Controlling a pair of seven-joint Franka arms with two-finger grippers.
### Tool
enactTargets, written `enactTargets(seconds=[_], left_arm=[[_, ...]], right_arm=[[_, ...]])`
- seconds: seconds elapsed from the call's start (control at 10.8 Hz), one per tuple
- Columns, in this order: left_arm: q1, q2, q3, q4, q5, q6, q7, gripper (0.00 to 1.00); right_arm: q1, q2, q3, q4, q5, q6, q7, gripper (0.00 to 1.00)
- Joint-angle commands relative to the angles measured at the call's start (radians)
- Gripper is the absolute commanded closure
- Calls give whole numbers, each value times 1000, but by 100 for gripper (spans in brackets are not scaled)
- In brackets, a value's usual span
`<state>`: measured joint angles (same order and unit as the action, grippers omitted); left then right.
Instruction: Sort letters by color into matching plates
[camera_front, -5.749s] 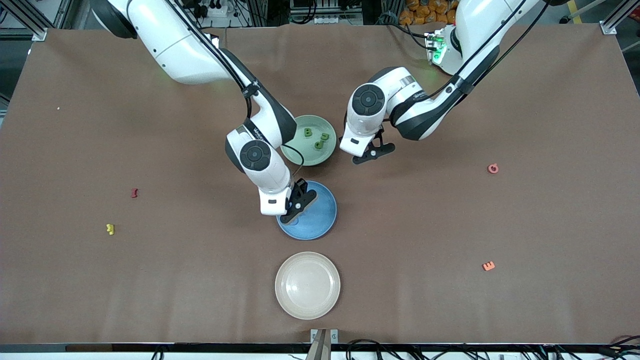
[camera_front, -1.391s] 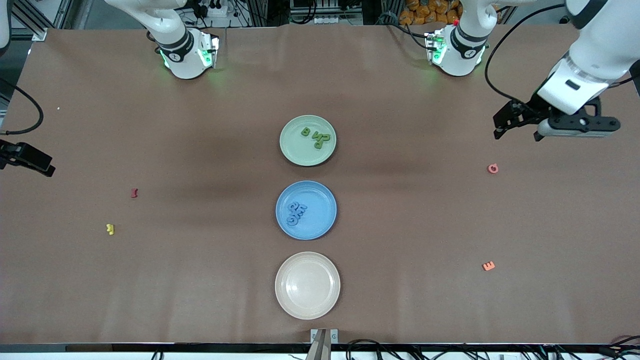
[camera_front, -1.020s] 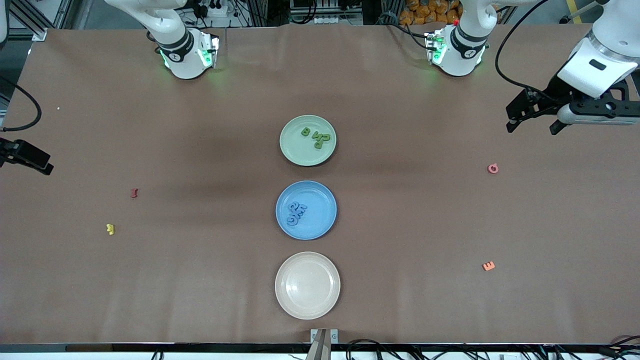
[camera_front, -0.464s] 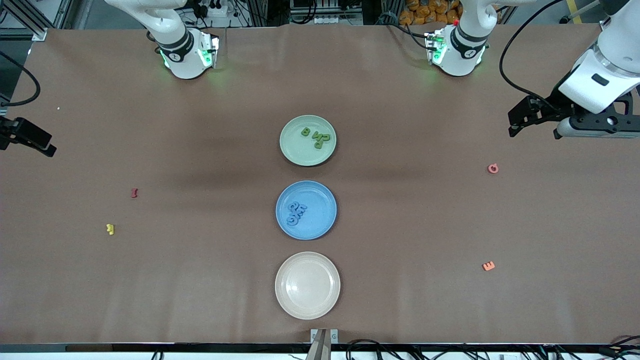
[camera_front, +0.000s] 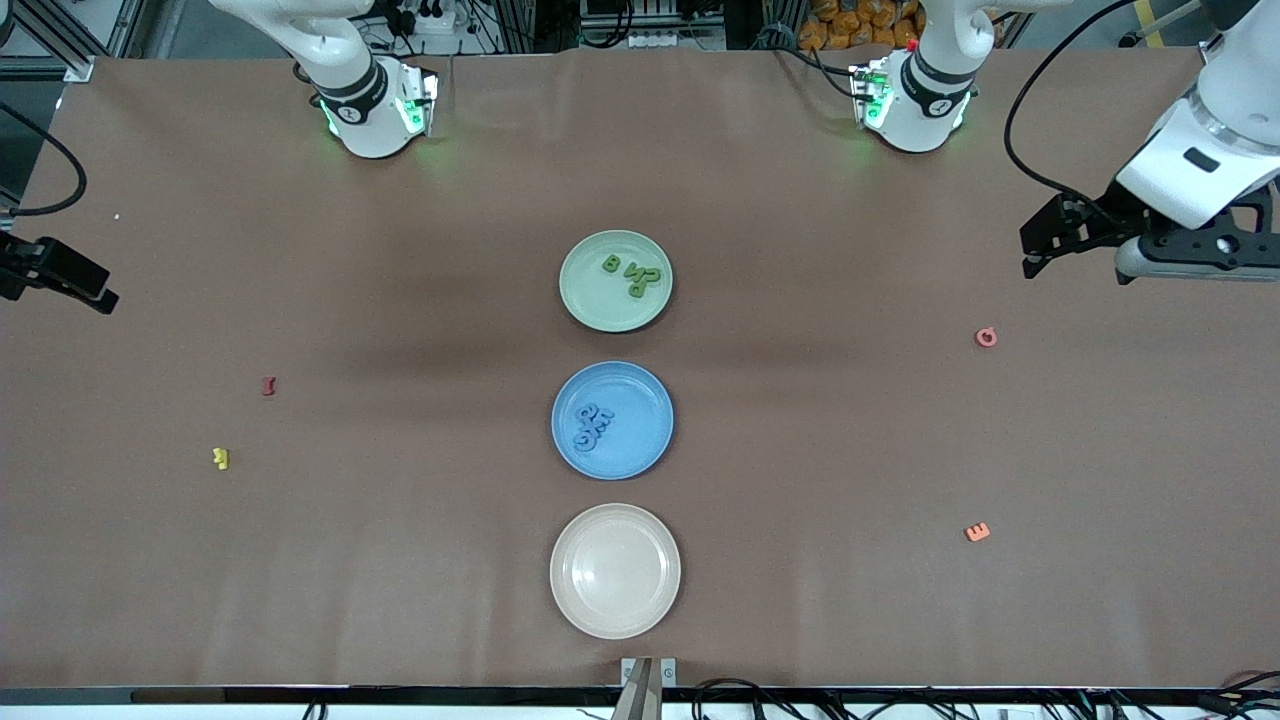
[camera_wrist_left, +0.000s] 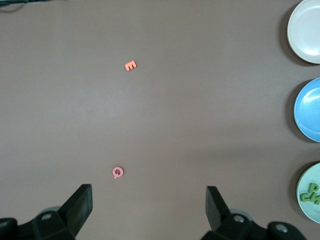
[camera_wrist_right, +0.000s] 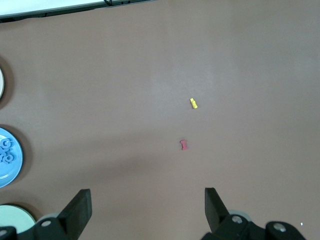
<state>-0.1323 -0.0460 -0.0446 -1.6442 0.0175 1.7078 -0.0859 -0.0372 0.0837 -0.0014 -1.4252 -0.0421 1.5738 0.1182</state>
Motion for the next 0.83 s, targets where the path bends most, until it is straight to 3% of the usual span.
enactTargets(seconds=[0.0, 0.74], left_arm=[[19, 9, -14, 64, 18, -56, 23, 0], [17, 9, -21, 66, 7, -62, 21, 0]], right_arm=[[-6, -24, 1, -32, 11, 12, 15, 0], [-6, -22, 0, -50, 11, 34, 15, 0]])
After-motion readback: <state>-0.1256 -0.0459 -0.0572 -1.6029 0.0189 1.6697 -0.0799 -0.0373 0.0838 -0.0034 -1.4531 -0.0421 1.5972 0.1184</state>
